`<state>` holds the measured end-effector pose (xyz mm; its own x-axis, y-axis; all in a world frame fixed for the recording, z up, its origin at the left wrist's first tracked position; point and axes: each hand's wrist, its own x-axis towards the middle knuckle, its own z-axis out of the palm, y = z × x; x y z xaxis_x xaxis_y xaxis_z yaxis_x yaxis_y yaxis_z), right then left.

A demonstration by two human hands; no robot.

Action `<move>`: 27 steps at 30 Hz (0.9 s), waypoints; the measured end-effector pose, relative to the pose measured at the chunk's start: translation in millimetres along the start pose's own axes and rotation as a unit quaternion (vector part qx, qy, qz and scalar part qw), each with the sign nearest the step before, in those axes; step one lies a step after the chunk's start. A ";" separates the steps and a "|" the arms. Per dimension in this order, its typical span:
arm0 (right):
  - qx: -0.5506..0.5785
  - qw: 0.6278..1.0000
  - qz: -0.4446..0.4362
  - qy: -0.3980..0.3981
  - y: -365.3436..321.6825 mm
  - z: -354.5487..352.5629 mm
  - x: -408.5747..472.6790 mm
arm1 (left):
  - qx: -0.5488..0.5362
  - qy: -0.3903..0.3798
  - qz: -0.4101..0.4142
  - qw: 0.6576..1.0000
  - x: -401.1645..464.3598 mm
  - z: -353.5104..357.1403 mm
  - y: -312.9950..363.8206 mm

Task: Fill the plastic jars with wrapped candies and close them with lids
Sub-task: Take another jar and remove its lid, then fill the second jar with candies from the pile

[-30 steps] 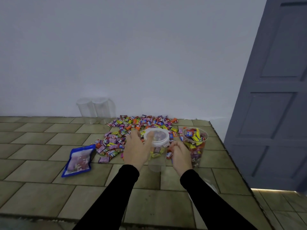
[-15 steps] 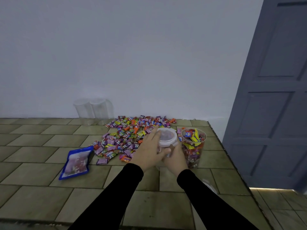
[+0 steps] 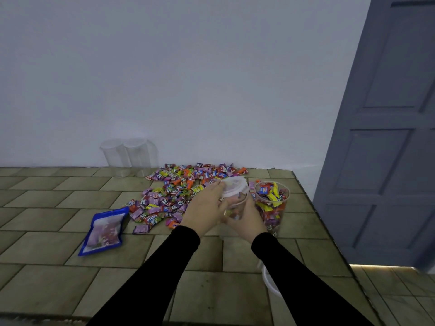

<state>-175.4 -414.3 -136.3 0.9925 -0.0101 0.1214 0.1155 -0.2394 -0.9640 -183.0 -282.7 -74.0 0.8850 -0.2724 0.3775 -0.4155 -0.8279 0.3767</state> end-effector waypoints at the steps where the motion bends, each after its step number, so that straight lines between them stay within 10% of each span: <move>1: -0.002 1.000 0.001 0.003 3.0 0.7 1.3 | -0.031 0.015 -0.015 0.999 -0.6 -3.8 1.2; 12: -0.015 1.000 -0.003 -0.008 -0.6 -6.0 -1.4 | -0.146 0.239 -0.134 0.950 -19.5 -32.6 -29.7; 20: -0.028 0.999 0.011 -0.020 -9.0 -6.0 -7.5 | -0.093 -0.117 -0.216 0.965 -44.1 12.9 -53.0; 27: -0.027 0.999 0.018 -0.037 -9.8 -5.3 -10.4 | -0.157 -0.139 -0.185 0.960 -58.4 62.0 -42.2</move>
<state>-187.0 -417.0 -126.8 0.9964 0.0525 0.0665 0.0790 -0.2931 -0.9528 -204.1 -262.2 -164.4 0.9879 -0.1449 -0.0561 -0.0657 -0.7170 0.6940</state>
